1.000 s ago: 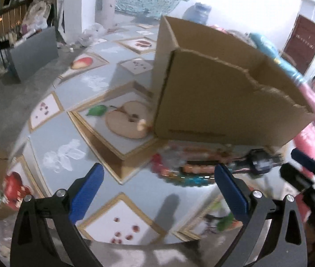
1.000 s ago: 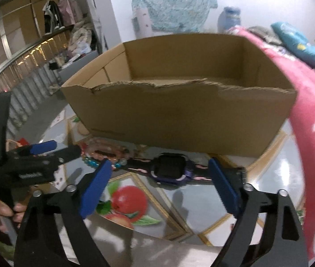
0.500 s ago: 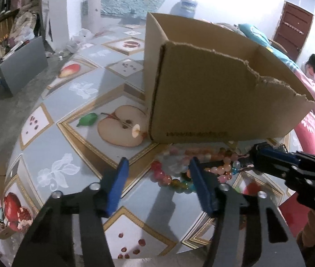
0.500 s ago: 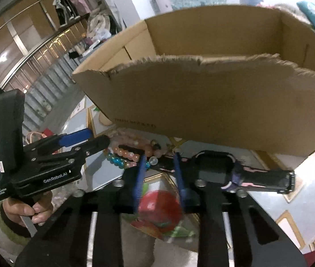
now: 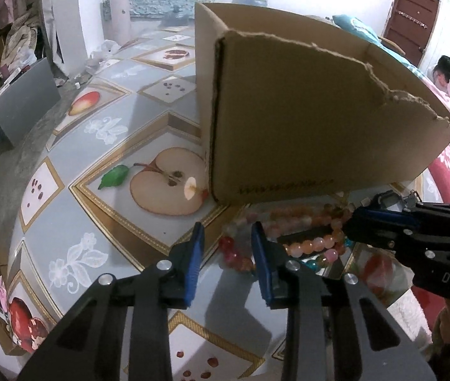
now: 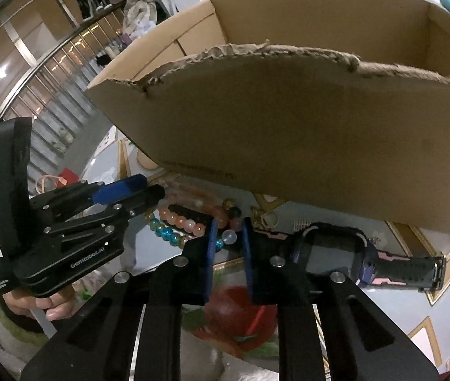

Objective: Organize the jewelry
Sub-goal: 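Lower the left gripper onto the bead bracelet and close on it, then lift the bracelet with the left gripper and release it into the box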

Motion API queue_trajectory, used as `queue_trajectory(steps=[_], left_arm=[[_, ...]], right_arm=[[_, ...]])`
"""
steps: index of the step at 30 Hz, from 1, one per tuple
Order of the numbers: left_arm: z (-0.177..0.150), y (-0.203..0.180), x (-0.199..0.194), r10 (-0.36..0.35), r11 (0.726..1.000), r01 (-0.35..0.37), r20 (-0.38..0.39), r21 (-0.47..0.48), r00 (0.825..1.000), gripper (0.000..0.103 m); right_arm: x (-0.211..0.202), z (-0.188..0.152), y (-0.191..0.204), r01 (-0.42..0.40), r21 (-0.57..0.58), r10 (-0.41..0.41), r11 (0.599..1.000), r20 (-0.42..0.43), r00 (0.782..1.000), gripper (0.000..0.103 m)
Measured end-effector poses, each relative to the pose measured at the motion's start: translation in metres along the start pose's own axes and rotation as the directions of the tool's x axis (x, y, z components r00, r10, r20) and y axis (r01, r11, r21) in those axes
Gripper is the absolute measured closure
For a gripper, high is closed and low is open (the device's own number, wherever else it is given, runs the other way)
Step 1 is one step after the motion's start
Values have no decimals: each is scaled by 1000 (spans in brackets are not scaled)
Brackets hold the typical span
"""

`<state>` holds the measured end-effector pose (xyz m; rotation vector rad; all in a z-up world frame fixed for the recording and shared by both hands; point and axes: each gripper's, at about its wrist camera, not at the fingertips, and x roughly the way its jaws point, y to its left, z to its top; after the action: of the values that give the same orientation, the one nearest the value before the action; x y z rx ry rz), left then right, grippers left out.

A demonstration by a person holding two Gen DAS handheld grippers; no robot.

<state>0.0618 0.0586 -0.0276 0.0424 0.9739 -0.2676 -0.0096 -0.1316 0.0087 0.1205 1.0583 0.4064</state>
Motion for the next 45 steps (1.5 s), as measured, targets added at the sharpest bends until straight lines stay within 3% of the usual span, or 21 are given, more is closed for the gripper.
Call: queue_trajectory(steps=[7, 9, 11, 15, 34, 40, 45], left_arm=[[6, -5, 5, 28, 999, -27, -17, 26, 999, 73], [6, -6, 5, 34, 999, -34, -14, 31, 999, 74], [6, -8, 6, 48, 998, -48, -8, 41, 999, 81], [7, -8, 5, 25, 999, -25, -8, 25, 1000, 94], [10, -20, -59, -66, 998, 68, 118, -11, 991, 94], [20, -31, -101, -109, 994, 112, 190, -3, 976, 94], [49, -41, -131, -156, 988, 152, 257, 36, 954, 94]], right_arm=[[8, 10, 5, 7, -16, -8, 1000, -33, 999, 85], [14, 12, 6, -1, -7, 1, 1000, -35, 999, 89], [15, 13, 0, -23, 19, 24, 1000, -44, 999, 96], [13, 10, -4, -49, 43, 50, 998, -37, 998, 97], [-27, 2, -5, -122, 45, 118, 991, 80, 990, 97], [-52, 0, 1, -137, 8, 134, 990, 157, 978, 97], [-80, 18, 10, -142, -30, 145, 989, 236, 961, 97]])
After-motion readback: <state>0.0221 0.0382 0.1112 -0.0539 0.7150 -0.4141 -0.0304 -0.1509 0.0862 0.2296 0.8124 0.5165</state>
